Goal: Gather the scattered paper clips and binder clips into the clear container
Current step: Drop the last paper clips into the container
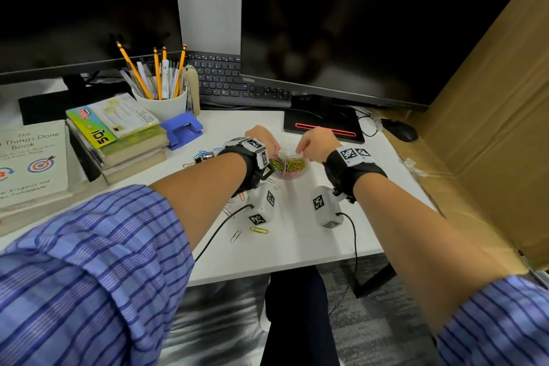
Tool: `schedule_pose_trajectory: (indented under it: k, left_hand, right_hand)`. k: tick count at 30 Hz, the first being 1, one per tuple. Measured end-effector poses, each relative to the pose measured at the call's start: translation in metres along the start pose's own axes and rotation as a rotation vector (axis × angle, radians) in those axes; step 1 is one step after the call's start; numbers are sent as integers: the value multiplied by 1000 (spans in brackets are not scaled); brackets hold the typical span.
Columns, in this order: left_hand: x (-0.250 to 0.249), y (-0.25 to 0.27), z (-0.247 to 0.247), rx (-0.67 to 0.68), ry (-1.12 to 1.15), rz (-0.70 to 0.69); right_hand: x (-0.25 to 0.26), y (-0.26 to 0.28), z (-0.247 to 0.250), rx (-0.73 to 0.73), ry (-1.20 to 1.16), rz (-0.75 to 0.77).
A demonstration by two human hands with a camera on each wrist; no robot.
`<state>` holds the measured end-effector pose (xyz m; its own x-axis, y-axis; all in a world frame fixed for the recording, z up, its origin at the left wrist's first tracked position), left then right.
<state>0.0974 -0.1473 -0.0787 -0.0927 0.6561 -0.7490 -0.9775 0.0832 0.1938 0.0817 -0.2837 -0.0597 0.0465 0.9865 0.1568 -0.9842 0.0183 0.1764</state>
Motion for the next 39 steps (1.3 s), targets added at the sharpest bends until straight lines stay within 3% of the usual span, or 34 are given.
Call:
schedule_pose_trajectory:
  k: [2, 6, 14, 18, 23, 31, 35, 39]
  left_hand:
    - [2, 0, 0, -5, -6, 9]
    - [1, -1, -1, 16, -27, -17]
    - [-9, 2, -5, 91, 208, -51]
    - [-11, 2, 0, 74, 60, -77]
    - [-20, 5, 4, 42, -210, -217]
    - [-6, 3, 2, 48, -299, -234]
    - [-1, 4, -4, 102, -352, -218]
    - [-7, 9, 5, 95, -351, -238]
  right_hand:
    - [-4, -1, 4, -40, -2, 4]
    - [-1, 0, -3, 17, 70, 55]
    - [14, 3, -2, 41, 27, 94]
    - [21, 3, 2, 14, -150, 77]
    - [28, 3, -6, -2, -128, 61]
    - [36, 7, -8, -19, -152, 86]
    - [40, 9, -15, 68, -97, 126]
    - [45, 13, 0, -22, -160, 109]
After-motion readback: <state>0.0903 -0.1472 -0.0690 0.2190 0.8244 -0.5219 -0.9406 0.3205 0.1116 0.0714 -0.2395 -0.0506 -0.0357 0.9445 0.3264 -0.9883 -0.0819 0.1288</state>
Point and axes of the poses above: each hand's wrist, its own y-axis away from the middle knuckle, its own z-axis out of the back of the hand, x = y × z, the point moved 8 cm from there along -y, towards the middle knuckle, and after that the axes turned 6 degrees about y, right-handed, at the moved point
